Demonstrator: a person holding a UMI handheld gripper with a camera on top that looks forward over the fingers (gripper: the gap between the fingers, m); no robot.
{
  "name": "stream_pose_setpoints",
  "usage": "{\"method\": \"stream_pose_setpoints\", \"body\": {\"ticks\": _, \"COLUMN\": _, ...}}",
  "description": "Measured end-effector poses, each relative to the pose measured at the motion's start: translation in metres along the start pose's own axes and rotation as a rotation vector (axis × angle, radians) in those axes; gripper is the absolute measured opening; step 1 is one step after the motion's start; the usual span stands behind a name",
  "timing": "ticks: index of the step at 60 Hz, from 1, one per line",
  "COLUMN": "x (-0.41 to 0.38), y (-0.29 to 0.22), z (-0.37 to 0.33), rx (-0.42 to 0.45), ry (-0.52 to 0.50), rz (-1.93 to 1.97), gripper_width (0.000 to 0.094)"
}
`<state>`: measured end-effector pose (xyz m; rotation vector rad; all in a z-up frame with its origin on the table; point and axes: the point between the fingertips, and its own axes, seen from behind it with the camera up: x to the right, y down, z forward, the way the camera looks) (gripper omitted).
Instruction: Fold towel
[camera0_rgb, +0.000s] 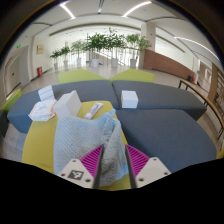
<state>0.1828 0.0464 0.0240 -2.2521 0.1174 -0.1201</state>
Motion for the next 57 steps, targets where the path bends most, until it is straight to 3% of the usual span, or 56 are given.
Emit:
{"method": "stream_pose_setpoints", "body": {"ticks": 3, "x": 0.005, "y": -0.005, "z": -0.007, "rx": 0.002, "ry": 0.011, "rz": -0.002, "gripper_width": 0.0712}}
{"method": "stream_pose_setpoints", "body": {"ticks": 4, "x": 0.006, "y": -0.006, "z": -0.011, "rx": 0.004, "ry": 0.013, "rz": -0.004, "gripper_width": 0.0833}}
{"method": "stream_pose_setpoints", "body": {"ticks": 5, "x": 0.008, "y": -0.009, "z": -0.018, "rx": 0.004, "ry": 0.011, "rz": -0.005, "gripper_width": 0.0876}}
{"method": "stream_pose_setpoints", "body": {"ticks": 9, "x": 0.009, "y": -0.012, "z": -0.038, "rx": 0.009, "ry": -0.001, "rz": -0.001, "gripper_width": 0.0820}}
{"method": "stream_pose_setpoints", "body": {"ticks": 21, "x": 0.000, "y": -0.026, "z": -0.138, "rx": 0.074, "ry": -0.026, "rz": -0.010, "gripper_width": 0.0835}}
{"method": "stream_pose_setpoints", "body": {"ticks": 37, "x": -0.068, "y": -0.026, "z": -0.270, "rx": 0.180, "ry": -0.143, "rz": -0.086, "gripper_width": 0.0850}}
{"method": "stream_pose_setpoints", "body": {"ticks": 49, "x": -0.094, "y": -0.018, "z": -0.310, "rx": 0.227, "ry": -0.177, "rz": -0.142, "gripper_width": 0.0846}}
{"method": "stream_pose_setpoints", "body": {"ticks": 57, "x": -0.087, "y": -0.021, "z": -0.301, "rx": 0.237, "ry": -0.164, "rz": -0.125, "gripper_width": 0.0848}}
